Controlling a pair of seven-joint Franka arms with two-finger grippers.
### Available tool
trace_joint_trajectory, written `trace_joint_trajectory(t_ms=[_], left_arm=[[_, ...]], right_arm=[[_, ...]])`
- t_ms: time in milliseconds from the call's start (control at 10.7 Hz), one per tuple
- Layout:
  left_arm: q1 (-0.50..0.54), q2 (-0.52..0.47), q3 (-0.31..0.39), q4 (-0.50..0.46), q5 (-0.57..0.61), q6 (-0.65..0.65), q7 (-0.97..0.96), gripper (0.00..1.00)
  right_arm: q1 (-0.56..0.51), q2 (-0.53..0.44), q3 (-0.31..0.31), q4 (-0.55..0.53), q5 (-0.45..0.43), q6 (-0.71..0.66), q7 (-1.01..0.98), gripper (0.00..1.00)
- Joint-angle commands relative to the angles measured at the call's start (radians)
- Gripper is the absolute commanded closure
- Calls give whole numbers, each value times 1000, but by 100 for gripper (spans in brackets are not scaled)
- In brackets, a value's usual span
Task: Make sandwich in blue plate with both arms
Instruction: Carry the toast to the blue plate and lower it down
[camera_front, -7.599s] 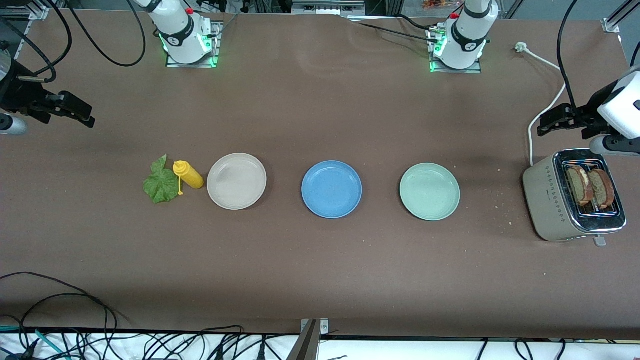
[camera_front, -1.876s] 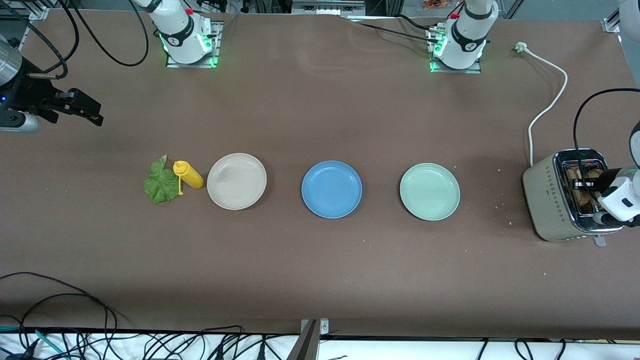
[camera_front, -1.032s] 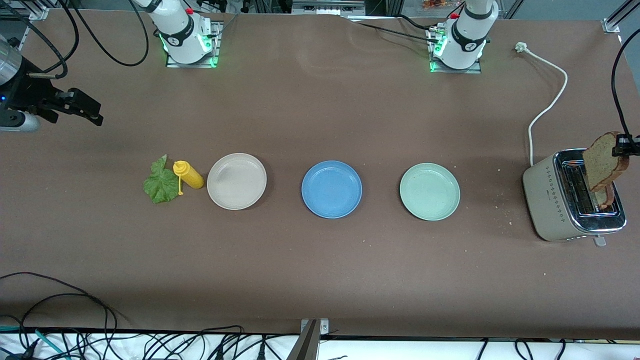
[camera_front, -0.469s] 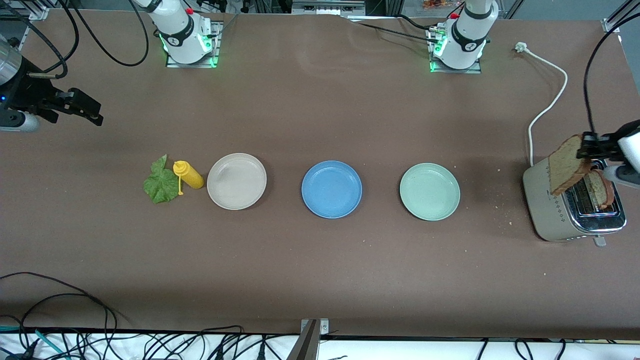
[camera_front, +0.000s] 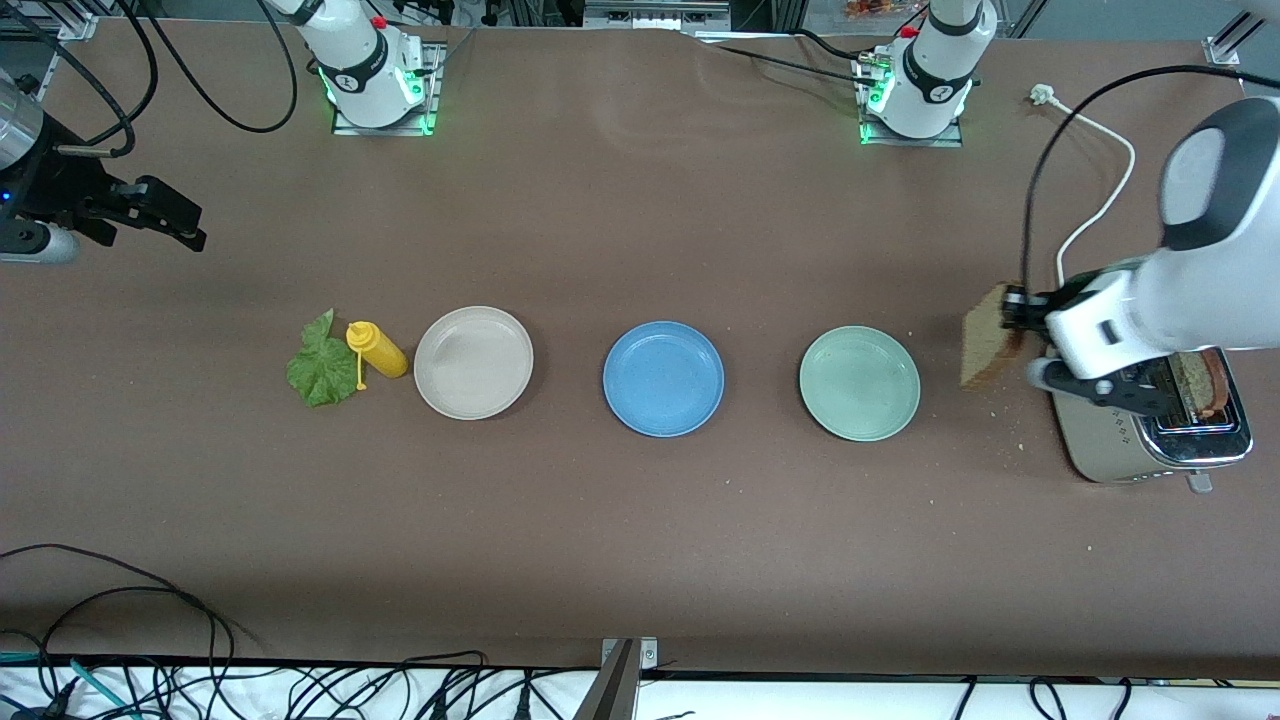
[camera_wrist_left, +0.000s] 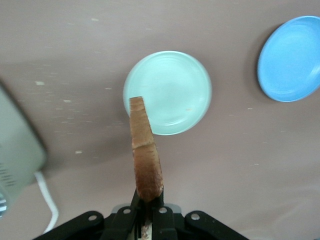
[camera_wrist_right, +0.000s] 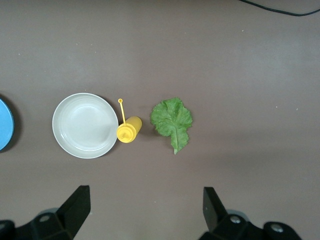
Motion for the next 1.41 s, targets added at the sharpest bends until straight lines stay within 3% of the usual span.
trace_joint_trajectory(t_ms=[0, 375, 657, 938, 1313], left_arm=[[-79, 29, 13, -22, -165, 79, -51, 100], [-217, 167, 13, -25, -352, 286, -235, 100], [-269, 288, 16, -12, -600, 481, -267, 100], [-341, 349, 17, -5, -628, 638, -260, 100], [-377, 377, 17, -5, -713, 654, -255, 100]], right_arm=[[1, -2, -1, 13, 12, -16, -2, 0], [1, -2, 0, 13, 12, -14, -2, 0], [1, -2, 0, 14, 12, -14, -2, 0], [1, 0, 0, 13, 12, -14, -2, 0], [1, -2, 0, 14, 12, -16, -3, 0]])
